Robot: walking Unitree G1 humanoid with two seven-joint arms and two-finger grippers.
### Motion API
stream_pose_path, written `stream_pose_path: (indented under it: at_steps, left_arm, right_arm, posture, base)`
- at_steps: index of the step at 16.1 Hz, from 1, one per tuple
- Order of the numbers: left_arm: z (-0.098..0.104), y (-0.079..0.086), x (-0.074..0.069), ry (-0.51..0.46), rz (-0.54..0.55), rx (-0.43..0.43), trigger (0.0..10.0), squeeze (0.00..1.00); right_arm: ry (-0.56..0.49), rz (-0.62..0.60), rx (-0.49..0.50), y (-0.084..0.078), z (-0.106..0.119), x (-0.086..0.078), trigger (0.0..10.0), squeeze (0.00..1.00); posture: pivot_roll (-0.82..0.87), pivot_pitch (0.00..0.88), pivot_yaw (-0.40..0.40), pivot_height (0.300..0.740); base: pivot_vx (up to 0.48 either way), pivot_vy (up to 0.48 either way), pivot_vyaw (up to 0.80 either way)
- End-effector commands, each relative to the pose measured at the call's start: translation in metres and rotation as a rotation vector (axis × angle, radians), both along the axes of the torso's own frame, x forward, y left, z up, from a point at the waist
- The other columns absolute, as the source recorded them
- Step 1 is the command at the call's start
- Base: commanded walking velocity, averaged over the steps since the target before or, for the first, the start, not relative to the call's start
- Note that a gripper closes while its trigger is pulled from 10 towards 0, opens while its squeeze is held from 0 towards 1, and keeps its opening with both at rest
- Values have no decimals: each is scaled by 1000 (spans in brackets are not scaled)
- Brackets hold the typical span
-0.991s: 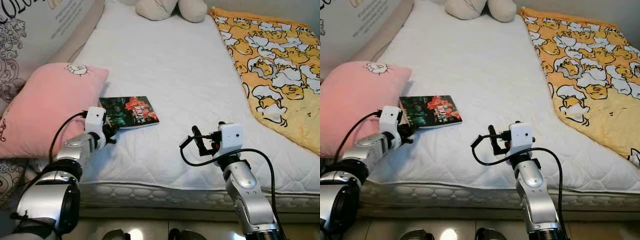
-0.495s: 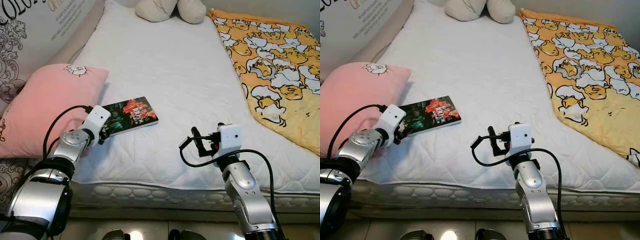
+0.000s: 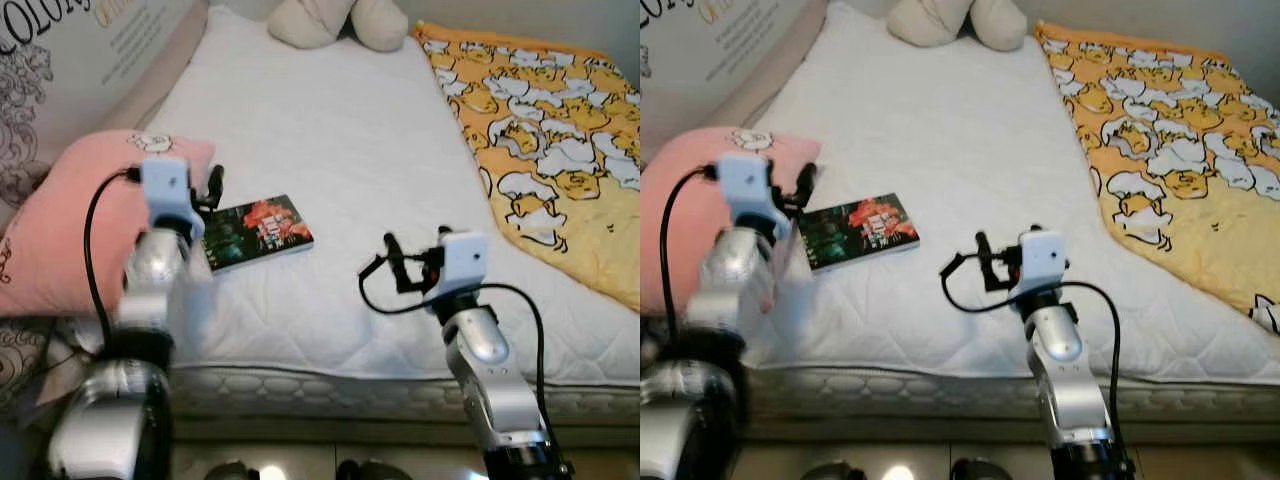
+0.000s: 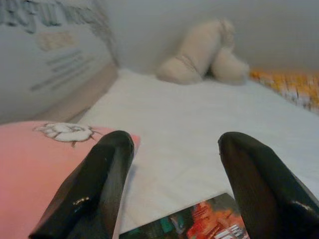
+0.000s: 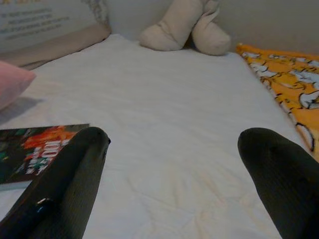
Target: Clean up the room
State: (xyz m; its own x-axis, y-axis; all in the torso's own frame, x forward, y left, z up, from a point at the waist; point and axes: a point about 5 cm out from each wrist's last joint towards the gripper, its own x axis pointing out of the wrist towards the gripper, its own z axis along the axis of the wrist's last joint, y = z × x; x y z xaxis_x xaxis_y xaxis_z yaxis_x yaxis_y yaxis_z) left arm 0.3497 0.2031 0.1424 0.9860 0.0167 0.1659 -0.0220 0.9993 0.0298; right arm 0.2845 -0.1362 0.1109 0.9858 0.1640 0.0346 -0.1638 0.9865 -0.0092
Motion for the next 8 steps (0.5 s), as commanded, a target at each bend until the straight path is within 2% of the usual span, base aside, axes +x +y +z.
stream_pose_path:
  at_steps: [1,3,4,5,6,8]
  left_arm:
    - [0,-1,-10,-30,39,-30,10000,0]
    - [-16,-10,-39,-8,52,-44,10000,0]
    - [-21,-12,-48,6,44,-36,10000,0]
    - [-26,-13,-62,23,38,-2,10000,0]
    - [-29,-11,-81,53,35,40,10000,0]
    - [-28,-12,-84,78,38,88,10000,0]
  right_arm:
    - [0,-29,7,-6,-2,0,10000,0]
    - [-27,-57,51,-9,0,-3,10000,0]
    - [-31,-65,66,-9,0,-4,10000,0]
    - [-17,-76,99,-9,-2,-6,10000,0]
    - [14,-144,123,-13,-5,-6,10000,0]
    - [22,-119,117,-8,-3,-3,10000,0]
  posture:
    - [51,0,-79,740]
    - [63,0,-80,740]
    - [67,0,-78,740]
    - [71,0,-81,740]
    - [81,0,-83,740]
    - [84,0,-79,740]
  base:
    - [0,0,0]
    - [0,0,0]
    - [0,0,0]
    - [0,0,0]
    - [0,0,0]
    - [0,0,0]
